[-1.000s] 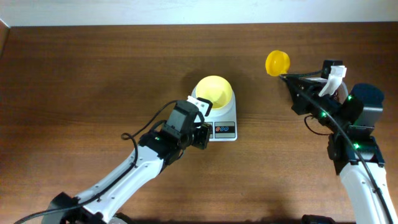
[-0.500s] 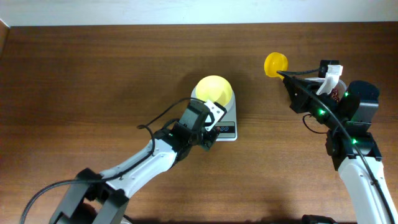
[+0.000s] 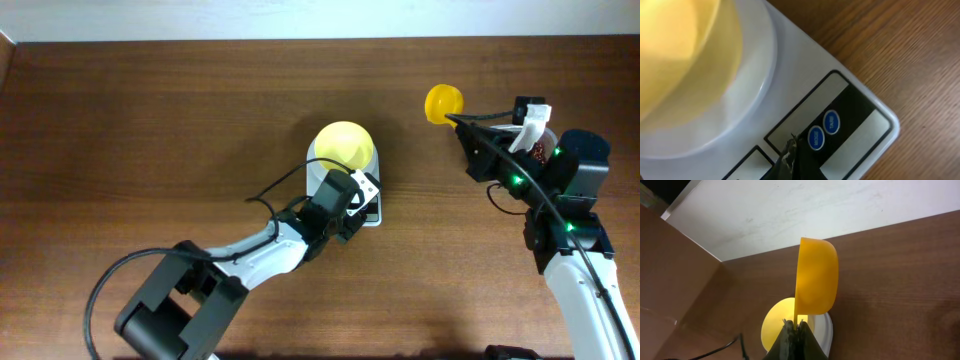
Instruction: Scoop item into bowl and weigh 50g on scale
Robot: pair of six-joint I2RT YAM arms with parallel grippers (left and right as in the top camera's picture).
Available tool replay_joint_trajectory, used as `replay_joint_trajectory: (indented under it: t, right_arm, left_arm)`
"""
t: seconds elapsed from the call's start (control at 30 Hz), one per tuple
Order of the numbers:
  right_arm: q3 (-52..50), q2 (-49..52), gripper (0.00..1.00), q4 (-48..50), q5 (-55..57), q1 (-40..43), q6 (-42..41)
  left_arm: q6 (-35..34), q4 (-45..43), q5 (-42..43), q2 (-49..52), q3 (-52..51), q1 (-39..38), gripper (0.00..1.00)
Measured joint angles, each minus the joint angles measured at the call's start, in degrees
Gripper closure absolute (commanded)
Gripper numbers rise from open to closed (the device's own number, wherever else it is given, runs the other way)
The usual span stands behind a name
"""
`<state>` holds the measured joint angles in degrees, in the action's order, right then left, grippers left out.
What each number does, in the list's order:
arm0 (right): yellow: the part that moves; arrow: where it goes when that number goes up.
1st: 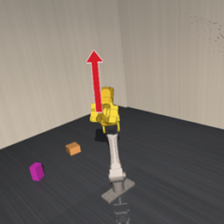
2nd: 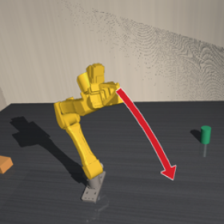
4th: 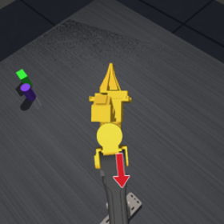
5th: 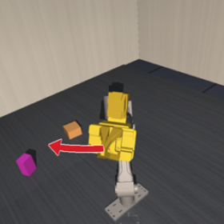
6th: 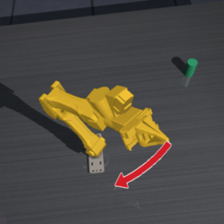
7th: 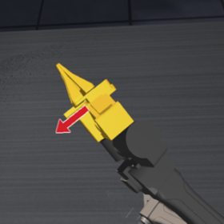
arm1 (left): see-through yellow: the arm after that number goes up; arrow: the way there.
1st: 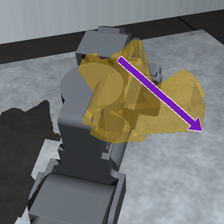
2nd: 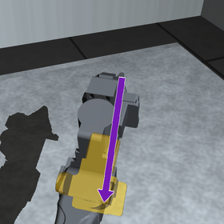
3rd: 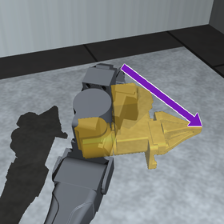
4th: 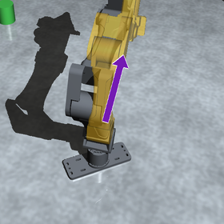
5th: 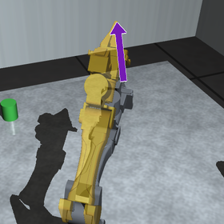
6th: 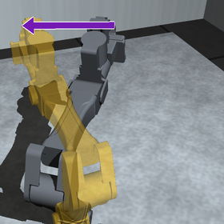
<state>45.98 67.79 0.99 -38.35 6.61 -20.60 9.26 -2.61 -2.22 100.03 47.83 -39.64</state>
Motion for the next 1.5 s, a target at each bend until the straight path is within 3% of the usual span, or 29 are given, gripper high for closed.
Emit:
replay_joint_trajectory:
  t: [1.2, 1.37, 1.5]
  right_arm:
    - [0.0, 0.0, 0.96, 0.0, 0.0, 0.0, 0.0]
    - [0.0, 0.0, 0.96, 0.0, 0.0, 0.0, 0.0]
    - [0.0, 0.0, 0.96, 2.5, 0.0, 0.0, -0.1]
  left_arm:
    - [0.0, 0.9, -0.2, 1.6, 1.0, 0.0, 1.00]
    - [-0.3, 8.6, -0.2, -8.2, 1.2, 0.0, 1.00]
    - [-6.1, 12.7, -0.2, -23.4, 1.4, 0.0, 1.00]
